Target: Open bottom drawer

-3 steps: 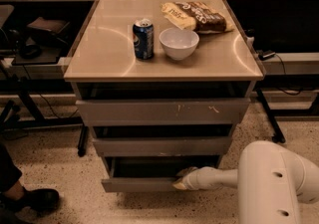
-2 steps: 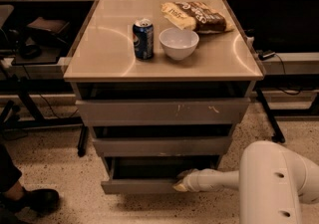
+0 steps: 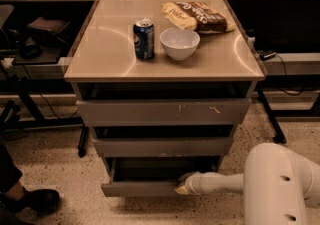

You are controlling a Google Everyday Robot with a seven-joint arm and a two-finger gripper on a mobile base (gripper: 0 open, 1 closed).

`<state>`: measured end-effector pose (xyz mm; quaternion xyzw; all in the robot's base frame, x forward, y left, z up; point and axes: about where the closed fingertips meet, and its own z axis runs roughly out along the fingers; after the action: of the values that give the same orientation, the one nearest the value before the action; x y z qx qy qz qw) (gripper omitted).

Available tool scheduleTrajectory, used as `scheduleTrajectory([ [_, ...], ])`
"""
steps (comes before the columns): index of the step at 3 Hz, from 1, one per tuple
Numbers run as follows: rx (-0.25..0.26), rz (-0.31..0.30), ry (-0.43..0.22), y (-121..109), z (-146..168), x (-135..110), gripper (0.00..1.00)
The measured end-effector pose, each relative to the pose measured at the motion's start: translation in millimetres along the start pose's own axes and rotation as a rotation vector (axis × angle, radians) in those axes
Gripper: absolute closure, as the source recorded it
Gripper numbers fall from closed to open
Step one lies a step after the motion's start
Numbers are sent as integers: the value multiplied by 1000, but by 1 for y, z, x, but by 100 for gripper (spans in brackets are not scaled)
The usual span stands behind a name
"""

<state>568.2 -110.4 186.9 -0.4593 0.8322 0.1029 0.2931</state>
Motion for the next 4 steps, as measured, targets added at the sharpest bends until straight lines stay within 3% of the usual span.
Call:
scheduleTrajectory([
  [4, 4, -17, -2, 15, -7, 12, 100],
])
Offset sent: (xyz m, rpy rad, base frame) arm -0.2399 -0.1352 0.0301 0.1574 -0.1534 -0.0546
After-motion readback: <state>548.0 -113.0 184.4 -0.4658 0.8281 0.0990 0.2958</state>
